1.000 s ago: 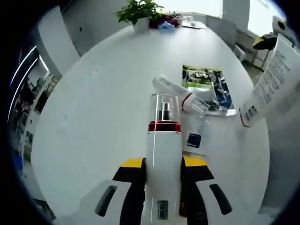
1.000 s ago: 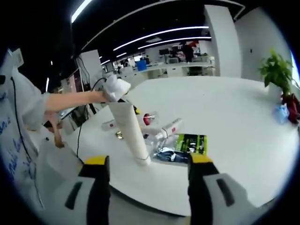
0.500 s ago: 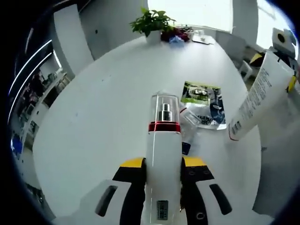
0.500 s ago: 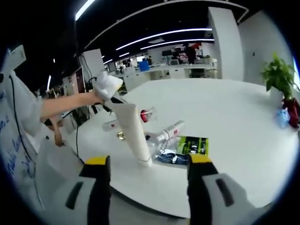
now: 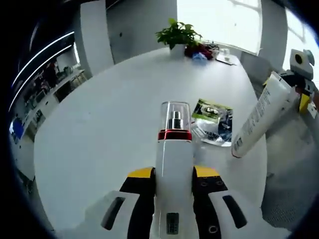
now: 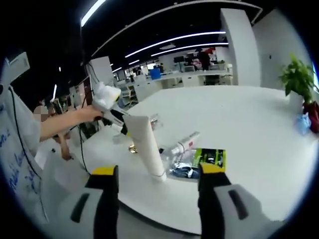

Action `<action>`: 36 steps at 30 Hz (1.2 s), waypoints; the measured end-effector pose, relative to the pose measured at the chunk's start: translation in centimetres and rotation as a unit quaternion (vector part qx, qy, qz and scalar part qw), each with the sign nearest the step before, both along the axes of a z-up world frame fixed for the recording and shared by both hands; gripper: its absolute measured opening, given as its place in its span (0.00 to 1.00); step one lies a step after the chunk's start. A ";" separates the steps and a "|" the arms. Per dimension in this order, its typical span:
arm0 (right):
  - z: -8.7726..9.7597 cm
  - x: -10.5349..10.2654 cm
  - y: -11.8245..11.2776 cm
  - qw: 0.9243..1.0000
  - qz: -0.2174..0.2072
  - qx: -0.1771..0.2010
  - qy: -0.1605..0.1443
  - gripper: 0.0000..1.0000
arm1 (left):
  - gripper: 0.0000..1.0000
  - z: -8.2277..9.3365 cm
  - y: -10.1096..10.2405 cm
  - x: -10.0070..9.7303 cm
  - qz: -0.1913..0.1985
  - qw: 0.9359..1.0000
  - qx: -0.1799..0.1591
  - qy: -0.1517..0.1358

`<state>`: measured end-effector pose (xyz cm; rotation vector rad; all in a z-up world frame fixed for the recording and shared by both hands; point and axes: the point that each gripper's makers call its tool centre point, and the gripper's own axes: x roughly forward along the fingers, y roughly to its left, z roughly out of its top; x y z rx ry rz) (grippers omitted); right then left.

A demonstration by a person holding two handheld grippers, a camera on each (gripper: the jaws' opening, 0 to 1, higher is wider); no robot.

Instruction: Arrange the skincare products in the storage area until every visible bottle or jar stands upright without overlapping.

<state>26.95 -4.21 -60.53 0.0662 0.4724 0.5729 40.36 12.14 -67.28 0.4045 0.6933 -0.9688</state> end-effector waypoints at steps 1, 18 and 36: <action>0.0 0.0 0.0 1.000 0.001 0.001 0.000 0.66 | 0.25 0.1 0.1 -0.3 0.003 1.000 -0.004 0.000; 1.3 0.0 2.7 0.997 0.023 0.074 -0.020 0.56 | 0.25 2.1 1.7 -4.8 0.042 0.998 -0.045 -0.017; 1.5 -1.5 6.5 0.990 0.068 0.123 -0.007 0.50 | 0.25 3.4 2.8 -9.0 0.061 0.995 -0.082 -0.022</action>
